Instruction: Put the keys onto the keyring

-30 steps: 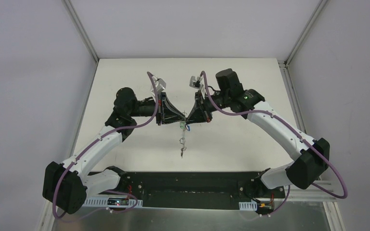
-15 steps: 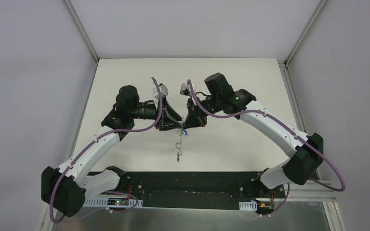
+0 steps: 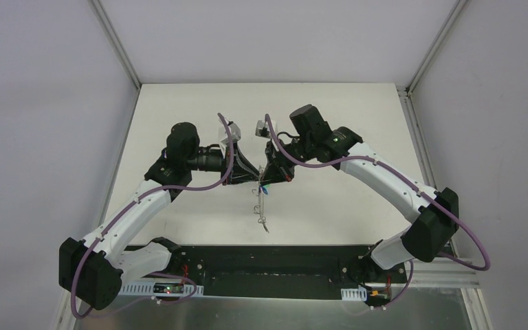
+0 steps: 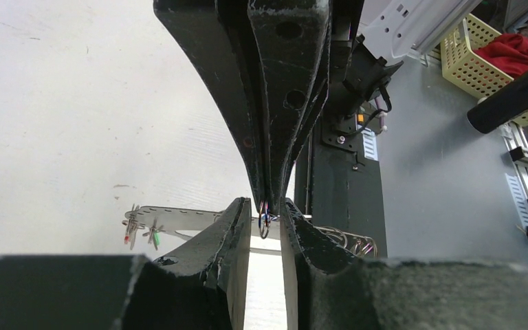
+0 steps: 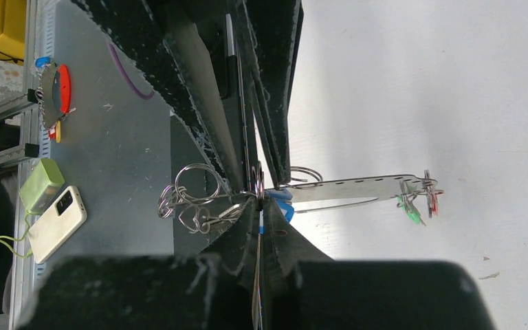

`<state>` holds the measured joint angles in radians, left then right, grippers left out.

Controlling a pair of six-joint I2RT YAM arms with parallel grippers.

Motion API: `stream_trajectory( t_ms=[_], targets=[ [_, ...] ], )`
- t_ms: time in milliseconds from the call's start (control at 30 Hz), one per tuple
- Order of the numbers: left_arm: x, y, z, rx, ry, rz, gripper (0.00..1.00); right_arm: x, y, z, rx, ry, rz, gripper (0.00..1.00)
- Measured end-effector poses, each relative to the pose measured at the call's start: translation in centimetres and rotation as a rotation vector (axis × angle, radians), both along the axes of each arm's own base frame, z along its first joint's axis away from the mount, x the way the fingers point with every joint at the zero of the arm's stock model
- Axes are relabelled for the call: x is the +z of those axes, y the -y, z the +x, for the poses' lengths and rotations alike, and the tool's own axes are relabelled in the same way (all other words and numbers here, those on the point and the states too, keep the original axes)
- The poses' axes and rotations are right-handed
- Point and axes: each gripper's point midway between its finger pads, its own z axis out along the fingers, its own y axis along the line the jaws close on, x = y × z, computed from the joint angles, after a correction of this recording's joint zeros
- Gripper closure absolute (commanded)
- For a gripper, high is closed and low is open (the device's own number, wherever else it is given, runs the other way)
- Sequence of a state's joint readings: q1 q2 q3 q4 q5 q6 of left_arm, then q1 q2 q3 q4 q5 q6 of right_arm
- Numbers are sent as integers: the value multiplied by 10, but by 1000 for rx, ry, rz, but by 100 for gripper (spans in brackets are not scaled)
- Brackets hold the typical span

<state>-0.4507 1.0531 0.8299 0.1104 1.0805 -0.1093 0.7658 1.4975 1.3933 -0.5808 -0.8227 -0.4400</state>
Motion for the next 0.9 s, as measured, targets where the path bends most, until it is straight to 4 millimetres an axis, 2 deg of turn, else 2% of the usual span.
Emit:
stream_trajectory(
  t_ms=[400, 767, 900],
  targets=[
    [-7, 0, -4, -12, -15, 21, 79, 0, 0, 0, 0, -1, 0, 100],
    [-9, 1, -3, -7, -18, 26, 99, -1, 0, 0, 0, -4, -3, 100],
    [-9, 2, -3, -7, -18, 26, 100, -1, 0, 0, -1, -4, -3, 100]
  ],
)
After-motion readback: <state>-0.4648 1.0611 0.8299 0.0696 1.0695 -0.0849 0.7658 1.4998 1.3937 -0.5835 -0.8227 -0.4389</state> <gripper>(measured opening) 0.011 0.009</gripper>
